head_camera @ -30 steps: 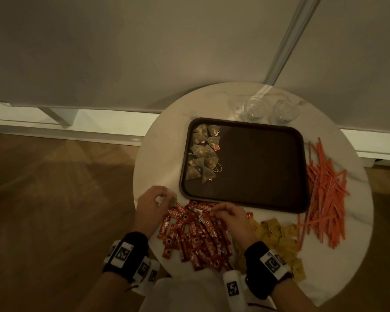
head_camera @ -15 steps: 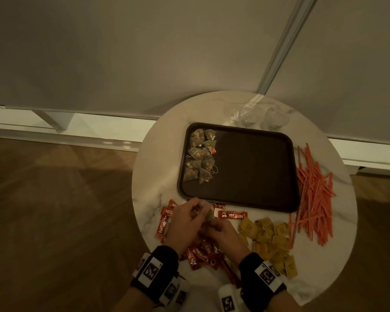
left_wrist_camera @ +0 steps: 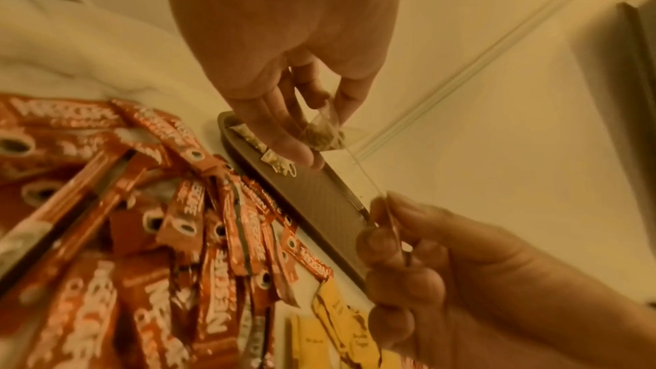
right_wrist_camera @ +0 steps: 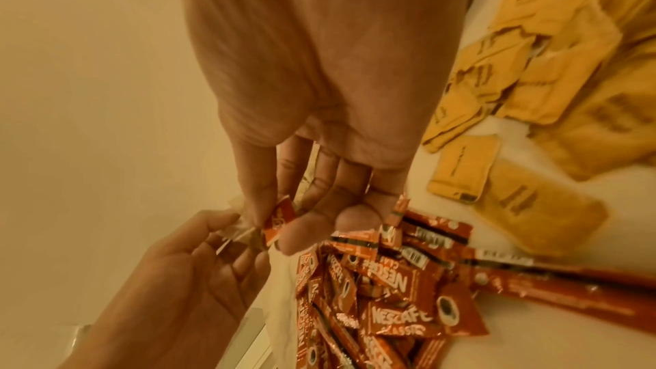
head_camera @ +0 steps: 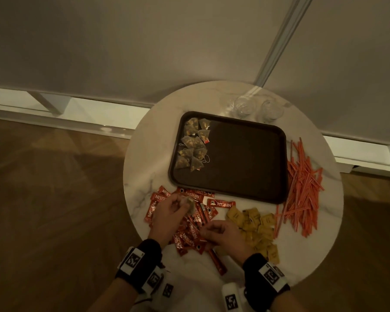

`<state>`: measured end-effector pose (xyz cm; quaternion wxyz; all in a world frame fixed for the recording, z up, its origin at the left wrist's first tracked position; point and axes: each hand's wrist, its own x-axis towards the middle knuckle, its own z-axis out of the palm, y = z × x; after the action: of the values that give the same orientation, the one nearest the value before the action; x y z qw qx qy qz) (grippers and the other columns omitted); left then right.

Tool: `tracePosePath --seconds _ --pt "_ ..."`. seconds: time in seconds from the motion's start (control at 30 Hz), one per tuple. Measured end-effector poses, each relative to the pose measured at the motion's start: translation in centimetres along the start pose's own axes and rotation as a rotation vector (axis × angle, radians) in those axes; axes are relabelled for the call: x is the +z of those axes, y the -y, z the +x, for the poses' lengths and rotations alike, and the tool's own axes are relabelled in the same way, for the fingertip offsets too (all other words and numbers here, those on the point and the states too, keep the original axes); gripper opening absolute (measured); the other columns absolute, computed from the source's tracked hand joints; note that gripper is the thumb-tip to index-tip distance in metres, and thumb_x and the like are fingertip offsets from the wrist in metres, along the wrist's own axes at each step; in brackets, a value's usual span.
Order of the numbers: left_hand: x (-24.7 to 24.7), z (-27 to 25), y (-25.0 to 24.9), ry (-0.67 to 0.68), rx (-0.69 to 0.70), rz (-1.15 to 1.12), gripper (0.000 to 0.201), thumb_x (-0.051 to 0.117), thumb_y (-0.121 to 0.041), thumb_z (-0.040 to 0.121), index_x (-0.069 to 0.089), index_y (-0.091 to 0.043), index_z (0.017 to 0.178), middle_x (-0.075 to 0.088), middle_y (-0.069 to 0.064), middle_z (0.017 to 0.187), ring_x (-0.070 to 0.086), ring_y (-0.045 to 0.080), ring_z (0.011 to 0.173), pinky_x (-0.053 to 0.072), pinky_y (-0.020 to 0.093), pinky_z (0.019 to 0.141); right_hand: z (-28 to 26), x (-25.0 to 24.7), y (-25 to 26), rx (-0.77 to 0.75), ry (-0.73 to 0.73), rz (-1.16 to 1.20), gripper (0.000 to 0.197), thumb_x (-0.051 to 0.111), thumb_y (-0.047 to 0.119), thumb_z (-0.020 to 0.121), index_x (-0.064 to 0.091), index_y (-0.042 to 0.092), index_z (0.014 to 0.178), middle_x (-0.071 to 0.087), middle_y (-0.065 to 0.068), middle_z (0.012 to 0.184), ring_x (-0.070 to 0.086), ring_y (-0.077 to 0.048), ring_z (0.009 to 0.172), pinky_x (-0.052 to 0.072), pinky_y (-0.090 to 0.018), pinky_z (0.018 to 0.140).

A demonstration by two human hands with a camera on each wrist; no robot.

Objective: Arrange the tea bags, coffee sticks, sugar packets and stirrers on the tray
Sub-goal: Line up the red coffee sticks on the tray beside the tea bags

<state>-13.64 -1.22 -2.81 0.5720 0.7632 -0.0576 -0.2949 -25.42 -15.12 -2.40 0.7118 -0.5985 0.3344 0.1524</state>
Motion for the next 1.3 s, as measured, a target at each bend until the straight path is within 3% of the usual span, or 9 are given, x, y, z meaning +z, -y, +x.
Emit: tracePosePath --seconds 0.1,0.23,0.37,0.57,0.7,0.8,0.93,1.1,1.3 --pt "0.7 -0.4 0.0 -0.016 -0.094 -0.099 0.017 0.059 -0.015 0.097 0.058 0.002 0.098 0.072 -0.004 0.081 0.068 0.003 0.069 0.055 0.018 0.059 -0.4 -1.5 -0.4 0.032 0.008 -0.041 0.007 0.068 0.007 0.088 0.074 0.011 0.087 0.076 -0.001 0.085 0.071 -0.017 0.074 0.059 -0.026 0.071" --pt "1.7 -1.6 -0.5 -0.038 -0.191 -0.186 0.016 0.060 -0.015 0.096 0.057 -0.013 0.111 0.068 0.003 0.108 0.071 0.012 0.081 0.057 0.029 0.065 -0.9 -3.6 -0.9 0.049 0.010 -0.077 0.007 0.070 0.007 0.087 0.075 0.010 0.089 0.075 -0.008 0.094 0.071 -0.020 0.085 0.059 -0.031 0.082" --pt "2.4 -2.9 -1.1 -0.037 -0.207 -0.178 0.034 0.060 0.002 0.090 0.059 -0.021 0.115 0.066 0.005 0.110 0.067 0.023 0.089 0.057 0.032 0.070 -1.8 -4.9 -0.9 0.030 -0.007 -0.039 0.008 0.066 0.000 0.088 0.073 0.004 0.091 0.074 -0.005 0.086 0.068 -0.007 0.072 0.055 -0.016 0.066" --pt "2.1 -4.8 -0.6 -0.086 -0.265 -0.181 0.013 0.065 -0.002 0.090 0.065 -0.004 0.103 0.071 0.014 0.104 0.071 0.023 0.089 0.056 0.024 0.066 -1.7 -6.5 -0.5 -0.031 -0.050 0.030 0.008 0.067 0.001 0.089 0.072 0.000 0.094 0.073 -0.009 0.080 0.070 -0.011 0.068 0.055 -0.018 0.065" --pt "2.2 -6.2 0.5 -0.119 -0.305 -0.049 0.014 0.068 -0.015 0.091 0.066 -0.013 0.105 0.073 0.009 0.104 0.073 0.021 0.088 0.057 0.027 0.065 -1.6 -7.2 -0.6 -0.103 -0.044 0.021 0.005 0.071 0.006 0.086 0.073 0.008 0.090 0.076 -0.009 0.084 0.072 -0.024 0.080 0.058 -0.031 0.077" --pt "2.7 -7.5 0.4 -0.113 -0.308 0.025 0.019 0.070 -0.027 0.091 0.063 -0.020 0.107 0.072 0.006 0.103 0.073 0.021 0.080 0.056 0.026 0.058 -2.7 -7.3 0.0 -0.167 0.035 -0.009 0.006 0.070 0.003 0.085 0.073 0.006 0.089 0.075 -0.006 0.085 0.072 -0.013 0.077 0.055 -0.019 0.069" --pt "3.4 -7.9 -0.3 -0.052 -0.292 0.067 0.013 0.063 -0.024 0.096 0.064 -0.021 0.108 0.070 0.004 0.107 0.070 0.011 0.085 0.055 0.021 0.062 -4.4 -8.2 0.6 -0.228 0.118 -0.010 0.011 0.067 -0.004 0.085 0.072 -0.002 0.095 0.074 0.000 0.081 0.070 -0.001 0.071 0.051 -0.010 0.062" --pt "4.6 -7.7 -2.3 0.000 -0.273 -0.058 0.020 0.069 -0.026 0.090 0.068 -0.019 0.109 0.072 0.003 0.110 0.070 0.015 0.094 0.053 0.022 0.061 -5.7 -8.0 0.7 -0.278 0.202 -0.103 0.013 0.071 0.002 0.085 0.073 0.001 0.098 0.075 -0.001 0.081 0.070 -0.011 0.073 0.054 -0.017 0.069" --pt "5.1 -7.4 -4.1 0.183 -0.197 -0.093 0.014 0.065 -0.021 0.093 0.071 -0.020 0.105 0.074 -0.003 0.104 0.071 0.014 0.094 0.055 0.027 0.069 -6.4 -6.3 1.7 -0.313 0.102 -0.004 0.011 0.076 0.001 0.079 0.071 0.000 0.089 0.073 -0.013 0.080 0.070 -0.019 0.067 0.057 -0.023 0.067"
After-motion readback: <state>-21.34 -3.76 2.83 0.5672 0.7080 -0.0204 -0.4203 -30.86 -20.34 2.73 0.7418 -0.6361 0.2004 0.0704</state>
